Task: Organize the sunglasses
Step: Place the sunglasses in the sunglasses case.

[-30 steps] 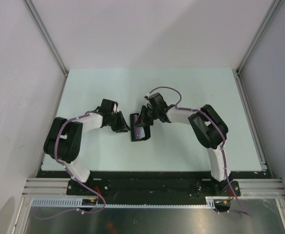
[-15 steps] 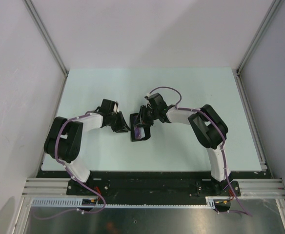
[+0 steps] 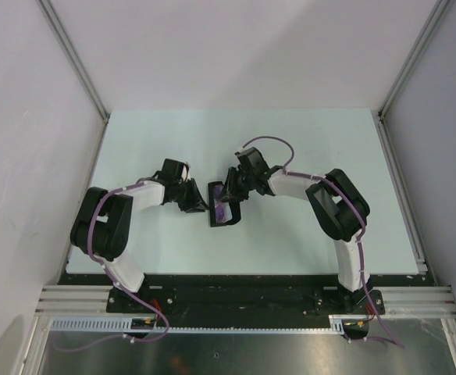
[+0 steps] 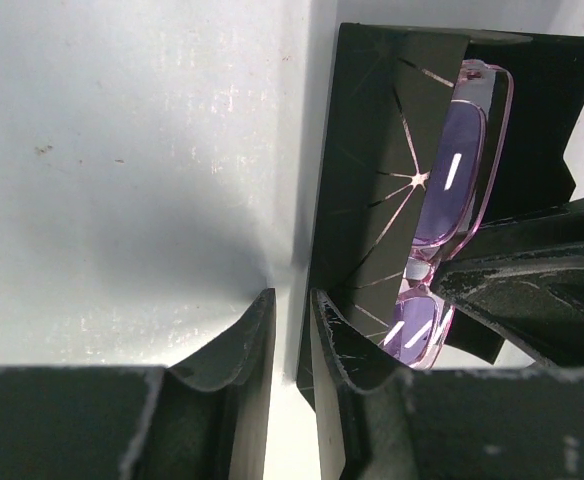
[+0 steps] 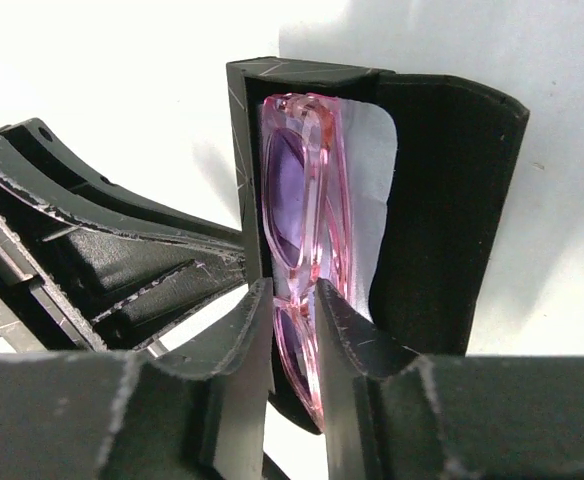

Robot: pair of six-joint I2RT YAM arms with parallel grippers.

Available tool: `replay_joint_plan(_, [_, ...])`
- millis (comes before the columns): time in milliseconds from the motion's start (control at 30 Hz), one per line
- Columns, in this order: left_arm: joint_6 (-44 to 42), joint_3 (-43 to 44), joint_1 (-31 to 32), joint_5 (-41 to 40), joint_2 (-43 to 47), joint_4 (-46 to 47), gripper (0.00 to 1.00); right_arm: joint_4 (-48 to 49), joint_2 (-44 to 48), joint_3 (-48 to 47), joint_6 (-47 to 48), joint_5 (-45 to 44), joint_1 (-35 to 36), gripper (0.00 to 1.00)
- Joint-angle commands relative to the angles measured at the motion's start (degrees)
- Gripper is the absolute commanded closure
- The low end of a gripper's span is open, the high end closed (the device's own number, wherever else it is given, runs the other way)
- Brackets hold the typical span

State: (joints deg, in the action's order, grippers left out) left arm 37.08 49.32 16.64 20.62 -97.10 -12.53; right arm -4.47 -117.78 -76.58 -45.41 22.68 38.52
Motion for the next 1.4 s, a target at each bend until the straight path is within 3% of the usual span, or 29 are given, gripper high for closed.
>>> replay_joint_plan(0, [0.19,1.31,0.58,-0.23,-0.19,0.84,0.75,-0.72,3.17,0.02,0.23,-1.94,0.24,0.78])
replay_joint_plan(267, [0.01,1.30,0.58,-0.06,0.16,0.84,0.75,-0.98,1.58,0.02,0.32,-0.53,0.24,0.85])
replay_joint_plan(433, [-0.08,1.30,0.58,0.12,0.24,0.84,0.76,-1.07,1.23,0.02,0.76,-0.18,0.24,1.00])
replay_joint_plan(700, [0.01,1.30,0.58,0.56,0.07,0.76,0.77,0.68,0.44,0.90,-0.11,1.32,0.06,1.00])
replay_joint_plan(1033, [0.98,1.57,0.58,1.00,0.16,0.93,0.78,16.49,0.97,8.63,-8.19,5.53,-1.35,1.00])
replay_joint_plan(1367, [2.29,1.83,0.58,2.67,0.16,1.55,0.78,21.78,0.97,10.48,-11.28,5.54,-1.35,1.00])
